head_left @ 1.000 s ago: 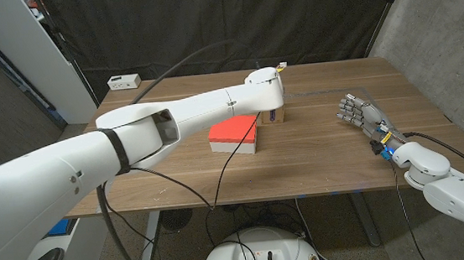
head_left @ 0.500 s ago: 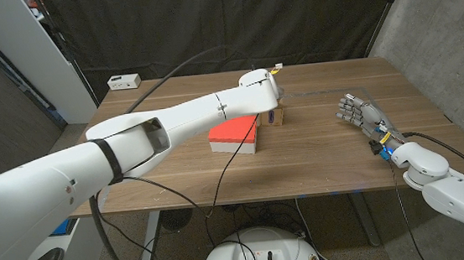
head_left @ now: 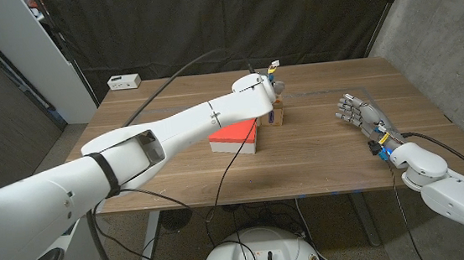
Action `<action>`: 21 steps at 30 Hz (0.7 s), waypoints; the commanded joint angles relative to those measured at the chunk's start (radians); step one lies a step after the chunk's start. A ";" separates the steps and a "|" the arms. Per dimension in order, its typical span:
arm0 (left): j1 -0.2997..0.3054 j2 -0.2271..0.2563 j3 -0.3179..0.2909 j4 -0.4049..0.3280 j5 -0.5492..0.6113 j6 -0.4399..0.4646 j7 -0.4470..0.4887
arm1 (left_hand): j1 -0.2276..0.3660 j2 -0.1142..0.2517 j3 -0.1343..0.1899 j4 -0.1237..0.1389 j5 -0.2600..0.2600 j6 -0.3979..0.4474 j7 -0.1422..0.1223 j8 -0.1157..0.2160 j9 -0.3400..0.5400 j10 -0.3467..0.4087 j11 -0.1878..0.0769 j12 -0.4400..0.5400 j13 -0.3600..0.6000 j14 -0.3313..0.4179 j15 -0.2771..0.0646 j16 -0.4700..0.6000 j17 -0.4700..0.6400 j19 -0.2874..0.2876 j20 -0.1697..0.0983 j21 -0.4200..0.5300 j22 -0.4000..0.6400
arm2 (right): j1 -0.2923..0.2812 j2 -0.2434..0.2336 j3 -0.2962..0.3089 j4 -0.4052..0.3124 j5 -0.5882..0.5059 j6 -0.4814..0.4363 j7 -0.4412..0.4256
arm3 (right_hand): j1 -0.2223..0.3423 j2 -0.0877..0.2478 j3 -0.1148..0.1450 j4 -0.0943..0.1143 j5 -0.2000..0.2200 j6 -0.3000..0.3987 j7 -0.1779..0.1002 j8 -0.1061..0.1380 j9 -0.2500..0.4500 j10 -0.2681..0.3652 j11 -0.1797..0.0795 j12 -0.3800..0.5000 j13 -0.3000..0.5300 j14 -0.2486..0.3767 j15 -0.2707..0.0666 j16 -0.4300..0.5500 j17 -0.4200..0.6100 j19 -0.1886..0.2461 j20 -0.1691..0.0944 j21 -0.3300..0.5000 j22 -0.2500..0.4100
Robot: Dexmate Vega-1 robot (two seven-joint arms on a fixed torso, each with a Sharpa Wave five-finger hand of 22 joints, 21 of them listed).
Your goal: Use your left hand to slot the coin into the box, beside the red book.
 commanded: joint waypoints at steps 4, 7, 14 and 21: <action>0.232 0.116 -0.196 -0.195 0.029 -0.128 0.189 | 0.002 0.006 -0.035 -0.006 -0.003 0.032 0.001 0.001 -0.001 -0.103 0.031 -0.109 -0.122 -0.107 -0.002 -0.170 -0.244 -0.077 -0.059 -0.068 -0.172 | 0.007 0.012 -0.010 -0.026 -0.017 -0.007 -0.025 | 0.004 0.002 0.000 -0.004 0.002 0.007 -0.005 0.000 0.006 0.004 0.001 0.002 0.005 0.011 -0.006 0.001 0.005 0.009 0.004 0.005 0.004; 0.312 0.152 -0.260 -0.248 0.034 -0.196 0.245 | 0.001 0.017 -0.040 -0.001 0.002 0.034 0.004 0.000 0.000 -0.155 0.064 -0.159 -0.176 -0.169 -0.004 -0.223 -0.317 -0.143 -0.038 -0.100 -0.232 | 0.012 0.016 -0.018 -0.039 -0.031 -0.011 -0.040 | 0.004 0.002 0.000 -0.004 0.002 0.008 -0.005 0.001 0.006 0.004 0.001 0.002 0.005 0.011 -0.006 0.001 0.005 0.008 0.003 0.005 0.004; 0.423 0.219 -0.358 -0.290 -0.002 -0.387 0.242 | -0.117 0.061 -0.007 0.024 0.018 -0.008 -0.002 0.017 -0.006 -0.377 0.125 -0.377 -0.313 -0.407 0.068 -0.439 -0.509 -0.354 0.054 -0.204 -0.382 | 0.018 0.031 -0.030 -0.060 -0.052 -0.016 -0.072 | 0.004 0.001 0.000 -0.004 0.002 0.008 -0.004 0.001 0.006 0.006 0.001 0.002 0.005 0.010 -0.007 0.001 0.005 0.009 0.002 0.005 0.004; 0.557 0.287 -0.469 -0.318 -0.071 -0.598 0.221 | -0.210 0.054 0.043 0.017 0.022 -0.050 -0.018 0.026 -0.022 -0.599 0.187 -0.560 -0.372 -0.644 0.120 -0.625 -0.590 -0.539 0.115 -0.278 -0.410 | 0.028 0.057 -0.048 -0.077 -0.082 -0.021 -0.120 | 0.004 0.002 0.000 -0.004 0.002 0.036 -0.004 0.011 0.007 0.005 0.000 0.002 0.005 0.010 -0.007 0.001 0.006 0.009 -0.001 0.005 0.004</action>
